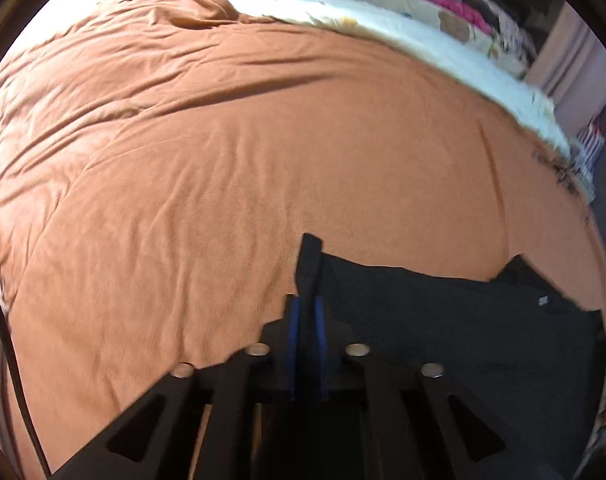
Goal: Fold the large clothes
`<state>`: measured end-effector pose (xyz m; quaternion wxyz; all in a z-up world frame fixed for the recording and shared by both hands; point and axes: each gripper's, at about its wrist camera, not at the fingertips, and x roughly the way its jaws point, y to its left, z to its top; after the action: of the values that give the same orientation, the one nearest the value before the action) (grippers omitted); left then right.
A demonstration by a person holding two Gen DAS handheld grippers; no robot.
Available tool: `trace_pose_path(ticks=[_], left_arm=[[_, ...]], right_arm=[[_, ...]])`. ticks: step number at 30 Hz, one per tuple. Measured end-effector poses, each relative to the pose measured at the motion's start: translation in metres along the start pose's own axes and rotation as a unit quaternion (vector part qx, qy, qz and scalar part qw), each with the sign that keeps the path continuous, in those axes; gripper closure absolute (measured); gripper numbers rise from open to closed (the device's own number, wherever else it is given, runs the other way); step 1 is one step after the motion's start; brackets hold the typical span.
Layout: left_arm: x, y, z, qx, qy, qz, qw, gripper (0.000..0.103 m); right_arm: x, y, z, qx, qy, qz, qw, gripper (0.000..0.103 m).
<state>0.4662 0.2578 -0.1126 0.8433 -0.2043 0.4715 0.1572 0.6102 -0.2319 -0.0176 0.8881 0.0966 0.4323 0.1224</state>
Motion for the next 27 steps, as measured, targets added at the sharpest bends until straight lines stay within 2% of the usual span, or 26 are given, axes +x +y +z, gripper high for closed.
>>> trace_pose_path(ticks=[1, 2, 3, 4, 7, 11, 18, 21, 27], left_arm=[[-0.009, 0.003, -0.004, -0.006, -0.003, -0.005, 1.0000, 0.058], [-0.018, 0.006, -0.008, -0.008, -0.009, -0.010, 0.9999, 0.045], [-0.029, 0.005, -0.012, -0.006, -0.018, -0.012, 0.9997, 0.042], [-0.038, 0.003, -0.016, -0.002, -0.023, -0.014, 0.9996, 0.040], [-0.062, 0.004, -0.032, 0.001, -0.019, -0.027, 0.9994, 0.033], [-0.092, 0.007, -0.053, 0.002, -0.029, -0.036, 0.9989, 0.030], [-0.139, 0.024, -0.094, -0.006, -0.036, -0.056, 0.9978, 0.030], [-0.159, 0.032, -0.110, -0.009, -0.043, -0.062, 0.9971, 0.030], [-0.196, 0.052, -0.138, -0.031, -0.059, -0.089, 0.9938, 0.030]], right_arm=[[-0.009, -0.001, -0.004, 0.001, -0.001, 0.000, 1.000, 0.067], [-0.015, -0.003, -0.007, 0.004, -0.003, 0.008, 1.000, 0.022], [-0.020, 0.001, -0.002, 0.005, -0.007, 0.015, 1.000, 0.007], [-0.031, 0.001, -0.007, 0.004, -0.016, 0.024, 1.000, 0.004], [-0.057, -0.003, -0.017, -0.001, -0.019, 0.034, 0.999, 0.004], [-0.088, 0.000, -0.040, -0.014, -0.028, 0.038, 0.999, 0.004], [-0.146, 0.014, -0.060, -0.030, -0.055, 0.043, 0.997, 0.004], [-0.178, 0.022, -0.070, -0.032, -0.065, 0.058, 0.996, 0.004], [-0.231, 0.047, -0.091, -0.052, -0.084, 0.043, 0.994, 0.004]])
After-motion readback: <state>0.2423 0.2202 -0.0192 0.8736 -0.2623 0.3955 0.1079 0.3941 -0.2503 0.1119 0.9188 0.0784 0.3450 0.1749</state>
